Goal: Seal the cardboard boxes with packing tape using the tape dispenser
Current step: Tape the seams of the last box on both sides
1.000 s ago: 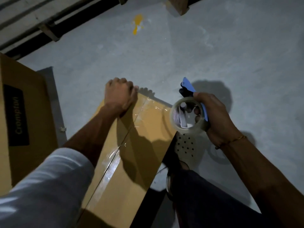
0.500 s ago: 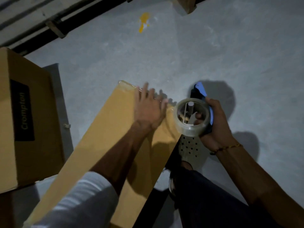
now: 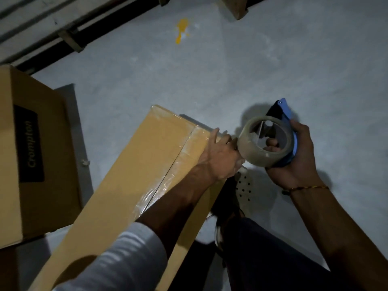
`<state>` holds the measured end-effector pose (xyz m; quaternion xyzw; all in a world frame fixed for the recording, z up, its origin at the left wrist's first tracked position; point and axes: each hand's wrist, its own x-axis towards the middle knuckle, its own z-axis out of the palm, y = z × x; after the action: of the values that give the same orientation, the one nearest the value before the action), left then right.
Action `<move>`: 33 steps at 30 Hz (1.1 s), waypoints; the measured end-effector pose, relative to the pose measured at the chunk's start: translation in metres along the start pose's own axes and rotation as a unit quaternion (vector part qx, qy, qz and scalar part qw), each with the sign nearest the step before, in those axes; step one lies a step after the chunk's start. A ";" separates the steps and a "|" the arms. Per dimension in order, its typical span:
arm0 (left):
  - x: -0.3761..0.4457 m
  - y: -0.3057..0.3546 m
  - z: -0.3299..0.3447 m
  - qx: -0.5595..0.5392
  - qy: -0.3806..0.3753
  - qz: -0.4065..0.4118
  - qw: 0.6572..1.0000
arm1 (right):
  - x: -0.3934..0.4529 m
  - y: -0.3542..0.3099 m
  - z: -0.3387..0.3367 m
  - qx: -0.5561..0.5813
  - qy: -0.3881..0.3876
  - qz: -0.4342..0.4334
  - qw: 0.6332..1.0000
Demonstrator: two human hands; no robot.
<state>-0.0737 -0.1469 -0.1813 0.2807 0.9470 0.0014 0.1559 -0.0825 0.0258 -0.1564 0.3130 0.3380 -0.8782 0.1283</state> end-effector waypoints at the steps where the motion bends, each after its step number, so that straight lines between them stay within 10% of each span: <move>1: -0.001 0.000 0.001 0.001 -0.003 -0.005 1.000 | -0.001 0.002 0.002 -0.012 -0.004 0.006 1.000; 13: -0.003 -0.004 0.007 0.031 -0.039 -0.084 0.995 | -0.003 0.011 0.002 -0.017 -0.065 0.086 0.994; 24: -0.057 -0.121 -0.013 -0.122 0.078 -0.340 0.929 | -0.002 0.027 0.006 -0.027 -0.109 0.118 0.987; 26: -0.059 -0.086 -0.024 -0.350 0.128 -0.316 0.872 | -0.004 0.031 0.010 -0.050 -0.104 0.119 0.986; 29: -0.053 -0.041 -0.038 -0.634 0.141 -0.305 0.696 | -0.010 0.034 0.017 -0.092 -0.089 0.102 0.987; 33: -0.038 -0.017 -0.052 -0.727 0.118 -0.287 0.613 | -0.015 0.038 0.019 -0.124 -0.083 0.086 0.985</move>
<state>-0.0674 -0.1768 -0.1222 -0.2131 0.6782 0.6778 0.1879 -0.0632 -0.0151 -0.1557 0.2482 0.4042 -0.8383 0.2688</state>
